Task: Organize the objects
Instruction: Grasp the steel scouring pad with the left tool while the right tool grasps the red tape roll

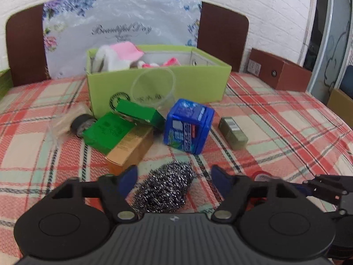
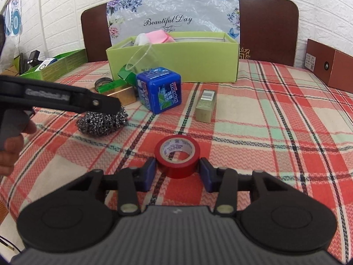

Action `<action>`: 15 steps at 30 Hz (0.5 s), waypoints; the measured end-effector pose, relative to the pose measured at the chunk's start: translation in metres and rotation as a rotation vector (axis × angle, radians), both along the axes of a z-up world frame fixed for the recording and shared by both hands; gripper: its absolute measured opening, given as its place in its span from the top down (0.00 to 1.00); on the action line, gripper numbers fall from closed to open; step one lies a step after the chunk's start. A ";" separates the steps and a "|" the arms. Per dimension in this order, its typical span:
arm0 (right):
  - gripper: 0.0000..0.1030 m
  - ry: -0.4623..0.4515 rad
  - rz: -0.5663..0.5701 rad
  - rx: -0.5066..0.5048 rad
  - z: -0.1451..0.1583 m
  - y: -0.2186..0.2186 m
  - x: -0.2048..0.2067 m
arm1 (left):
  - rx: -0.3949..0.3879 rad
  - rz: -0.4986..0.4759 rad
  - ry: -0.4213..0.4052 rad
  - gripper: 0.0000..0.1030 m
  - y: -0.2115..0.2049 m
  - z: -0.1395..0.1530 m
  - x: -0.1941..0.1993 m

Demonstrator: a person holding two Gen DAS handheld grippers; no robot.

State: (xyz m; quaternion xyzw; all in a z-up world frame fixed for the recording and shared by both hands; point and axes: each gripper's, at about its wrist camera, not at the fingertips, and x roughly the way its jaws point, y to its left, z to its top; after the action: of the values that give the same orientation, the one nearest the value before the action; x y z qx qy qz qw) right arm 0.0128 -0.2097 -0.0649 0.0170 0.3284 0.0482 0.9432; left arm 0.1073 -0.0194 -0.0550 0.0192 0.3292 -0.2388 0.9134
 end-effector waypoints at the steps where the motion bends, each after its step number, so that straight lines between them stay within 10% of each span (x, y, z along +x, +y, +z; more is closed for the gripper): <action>1: 0.59 0.003 0.005 0.000 0.001 -0.001 -0.002 | -0.005 -0.003 0.013 0.41 0.000 -0.002 0.001; 4: 0.59 0.008 0.031 0.004 0.005 -0.002 -0.010 | 0.000 0.001 0.011 0.62 0.003 -0.004 -0.002; 15: 0.59 0.022 0.068 0.018 0.007 0.002 -0.022 | -0.002 0.054 0.007 0.47 0.013 -0.001 -0.046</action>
State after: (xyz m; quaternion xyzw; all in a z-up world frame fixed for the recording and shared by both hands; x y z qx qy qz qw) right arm -0.0096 -0.2073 -0.0577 0.0148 0.3386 0.0830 0.9371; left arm 0.0612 -0.0063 -0.0562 0.0088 0.3327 -0.2145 0.9183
